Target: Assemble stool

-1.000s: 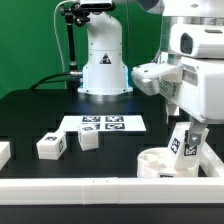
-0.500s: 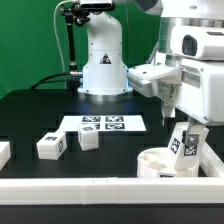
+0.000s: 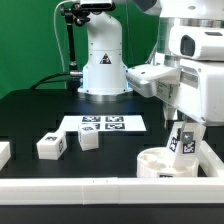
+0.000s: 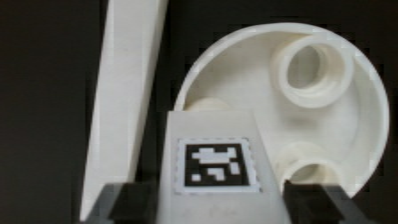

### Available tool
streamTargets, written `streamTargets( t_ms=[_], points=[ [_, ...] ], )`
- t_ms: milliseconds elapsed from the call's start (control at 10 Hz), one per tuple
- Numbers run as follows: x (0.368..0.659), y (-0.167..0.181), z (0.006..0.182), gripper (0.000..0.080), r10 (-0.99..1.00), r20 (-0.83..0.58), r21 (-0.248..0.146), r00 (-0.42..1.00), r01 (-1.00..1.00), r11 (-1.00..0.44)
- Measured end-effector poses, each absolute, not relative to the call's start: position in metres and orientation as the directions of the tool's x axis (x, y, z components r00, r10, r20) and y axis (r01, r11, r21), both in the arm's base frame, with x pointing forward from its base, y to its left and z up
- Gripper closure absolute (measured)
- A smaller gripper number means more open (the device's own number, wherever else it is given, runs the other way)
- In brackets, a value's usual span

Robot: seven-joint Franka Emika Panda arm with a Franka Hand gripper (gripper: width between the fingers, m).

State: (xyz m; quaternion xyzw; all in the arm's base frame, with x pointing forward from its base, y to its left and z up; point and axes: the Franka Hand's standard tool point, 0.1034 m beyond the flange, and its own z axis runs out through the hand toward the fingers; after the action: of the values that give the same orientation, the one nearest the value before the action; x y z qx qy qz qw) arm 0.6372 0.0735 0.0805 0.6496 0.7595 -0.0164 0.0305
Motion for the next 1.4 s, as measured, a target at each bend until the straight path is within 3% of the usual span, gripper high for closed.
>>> streamTargets(
  t_ms=[100, 400, 1000, 1200, 1400],
  points=[
    [0.6361, 0.0705, 0.0804, 0.0463, 0.990, -0.067, 0.007, -0.125, 0.992, 0.126],
    [0.6328, 0.0689, 0.0802, 0.0462, 0.987, -0.070, 0.000, 0.142, 0.990, -0.142],
    [0.6317, 0.0685, 0.0795, 0.0462, 0.849, -0.068, 0.021, 0.523, 0.852, -0.523],
    [0.6312, 0.0635, 0.0788, 0.0462, 0.738, -0.027, 0.030, 0.675, 0.738, -0.674],
    [0.6308, 0.0633, 0.0785, 0.0462, 0.586, -0.001, 0.014, 0.810, 0.586, -0.810]
  ],
)
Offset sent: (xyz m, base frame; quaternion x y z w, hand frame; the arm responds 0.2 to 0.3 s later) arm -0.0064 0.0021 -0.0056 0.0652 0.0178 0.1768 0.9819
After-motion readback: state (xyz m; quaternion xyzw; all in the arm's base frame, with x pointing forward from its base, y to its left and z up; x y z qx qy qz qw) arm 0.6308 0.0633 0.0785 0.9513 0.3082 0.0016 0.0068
